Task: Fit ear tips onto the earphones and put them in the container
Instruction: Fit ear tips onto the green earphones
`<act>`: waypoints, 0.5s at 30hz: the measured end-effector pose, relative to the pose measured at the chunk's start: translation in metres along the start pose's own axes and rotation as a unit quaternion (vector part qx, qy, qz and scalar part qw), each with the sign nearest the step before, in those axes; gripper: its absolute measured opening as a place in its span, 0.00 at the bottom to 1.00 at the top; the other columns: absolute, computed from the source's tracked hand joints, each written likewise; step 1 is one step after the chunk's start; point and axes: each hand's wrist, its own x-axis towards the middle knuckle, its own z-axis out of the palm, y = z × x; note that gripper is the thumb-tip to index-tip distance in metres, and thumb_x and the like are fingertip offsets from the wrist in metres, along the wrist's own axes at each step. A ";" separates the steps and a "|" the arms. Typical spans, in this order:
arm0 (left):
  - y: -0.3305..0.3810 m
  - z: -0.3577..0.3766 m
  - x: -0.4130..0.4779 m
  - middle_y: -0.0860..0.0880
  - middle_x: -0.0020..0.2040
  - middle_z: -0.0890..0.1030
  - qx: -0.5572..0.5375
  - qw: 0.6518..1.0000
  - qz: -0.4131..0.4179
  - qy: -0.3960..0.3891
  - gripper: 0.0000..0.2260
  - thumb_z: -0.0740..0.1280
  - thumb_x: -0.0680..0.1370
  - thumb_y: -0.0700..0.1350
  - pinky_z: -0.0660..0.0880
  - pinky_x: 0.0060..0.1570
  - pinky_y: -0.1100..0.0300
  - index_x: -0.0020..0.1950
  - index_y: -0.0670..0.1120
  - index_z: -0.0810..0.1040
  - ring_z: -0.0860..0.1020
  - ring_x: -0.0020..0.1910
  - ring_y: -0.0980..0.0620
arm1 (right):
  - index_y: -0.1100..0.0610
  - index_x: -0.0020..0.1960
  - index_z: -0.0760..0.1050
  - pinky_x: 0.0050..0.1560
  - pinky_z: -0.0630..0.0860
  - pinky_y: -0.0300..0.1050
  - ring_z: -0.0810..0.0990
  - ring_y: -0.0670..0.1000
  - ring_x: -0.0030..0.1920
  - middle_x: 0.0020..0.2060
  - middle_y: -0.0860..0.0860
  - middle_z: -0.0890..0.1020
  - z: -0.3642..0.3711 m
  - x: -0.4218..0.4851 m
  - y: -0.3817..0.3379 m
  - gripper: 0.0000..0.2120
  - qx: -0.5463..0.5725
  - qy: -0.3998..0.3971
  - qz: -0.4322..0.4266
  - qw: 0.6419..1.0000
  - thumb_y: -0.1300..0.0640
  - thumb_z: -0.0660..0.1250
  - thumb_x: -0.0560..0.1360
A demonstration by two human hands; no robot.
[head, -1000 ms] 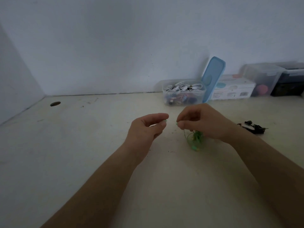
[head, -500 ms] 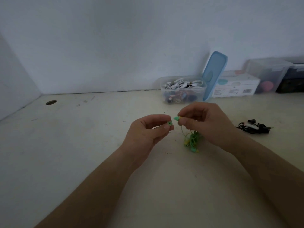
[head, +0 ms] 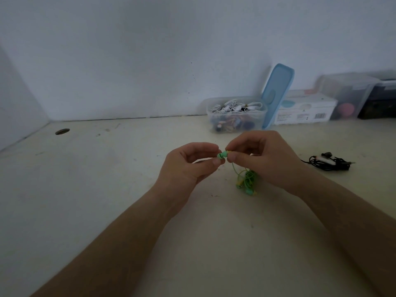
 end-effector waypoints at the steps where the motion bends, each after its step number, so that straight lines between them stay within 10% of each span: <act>1: 0.000 0.000 -0.001 0.43 0.46 0.86 -0.001 1.000 0.000 0.000 0.10 0.71 0.72 0.29 0.80 0.46 0.62 0.48 0.43 0.83 0.85 0.48 0.46 | 0.55 0.46 0.83 0.42 0.78 0.39 0.82 0.49 0.37 0.36 0.53 0.85 0.000 0.000 0.000 0.05 0.006 0.000 0.001 1.000 0.63 0.75 0.72; 15: 0.003 0.000 -0.002 0.43 0.44 0.85 -0.015 1.000 -0.009 -0.023 0.08 0.70 0.72 0.30 0.80 0.43 0.62 0.47 0.41 0.82 0.85 0.44 0.47 | 0.57 0.46 0.83 0.42 0.77 0.36 0.84 0.48 0.39 0.38 0.53 0.86 -0.004 -0.003 -0.005 0.06 0.058 -0.035 0.016 0.998 0.66 0.74 0.71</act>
